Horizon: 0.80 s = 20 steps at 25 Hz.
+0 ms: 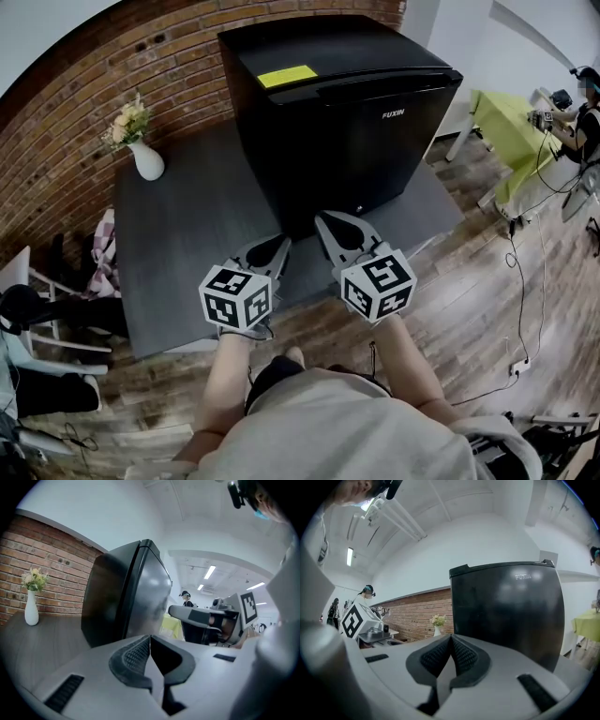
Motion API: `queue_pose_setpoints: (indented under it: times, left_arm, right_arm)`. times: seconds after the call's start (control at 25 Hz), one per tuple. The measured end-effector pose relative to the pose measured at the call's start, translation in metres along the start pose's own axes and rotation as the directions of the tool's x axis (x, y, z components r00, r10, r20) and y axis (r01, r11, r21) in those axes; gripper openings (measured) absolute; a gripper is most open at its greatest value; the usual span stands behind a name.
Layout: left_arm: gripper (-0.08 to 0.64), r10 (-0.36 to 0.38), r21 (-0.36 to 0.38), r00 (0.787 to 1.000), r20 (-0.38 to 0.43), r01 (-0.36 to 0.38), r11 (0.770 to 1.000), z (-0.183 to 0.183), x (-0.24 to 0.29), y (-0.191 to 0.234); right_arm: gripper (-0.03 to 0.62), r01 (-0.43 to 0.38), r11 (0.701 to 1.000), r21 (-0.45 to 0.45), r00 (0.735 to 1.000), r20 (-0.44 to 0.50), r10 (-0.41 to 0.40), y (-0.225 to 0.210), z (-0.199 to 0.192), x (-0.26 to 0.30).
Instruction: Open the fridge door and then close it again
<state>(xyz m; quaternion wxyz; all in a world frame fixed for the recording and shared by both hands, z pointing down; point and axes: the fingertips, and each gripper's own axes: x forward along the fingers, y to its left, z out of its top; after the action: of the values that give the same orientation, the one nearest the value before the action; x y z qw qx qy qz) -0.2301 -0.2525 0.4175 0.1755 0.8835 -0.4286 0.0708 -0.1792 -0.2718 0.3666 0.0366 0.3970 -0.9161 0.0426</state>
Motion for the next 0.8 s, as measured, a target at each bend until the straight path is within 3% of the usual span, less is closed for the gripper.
queue_pose_setpoints:
  times: [0.44, 0.8]
  left_arm:
    - [0.008, 0.054, 0.049, 0.998, -0.012, -0.054, 0.997, -0.015, -0.011, -0.031]
    - [0.008, 0.042, 0.053, 0.999, -0.010, -0.041, 0.998, -0.026, -0.015, -0.056]
  right_arm:
    - [-0.002, -0.056, 0.998, 0.017, 0.998, 0.021, 0.056, 0.008, -0.002, -0.044]
    - [-0.002, -0.101, 0.995, 0.020, 0.995, -0.015, 0.101, 0.014, -0.016, -0.065]
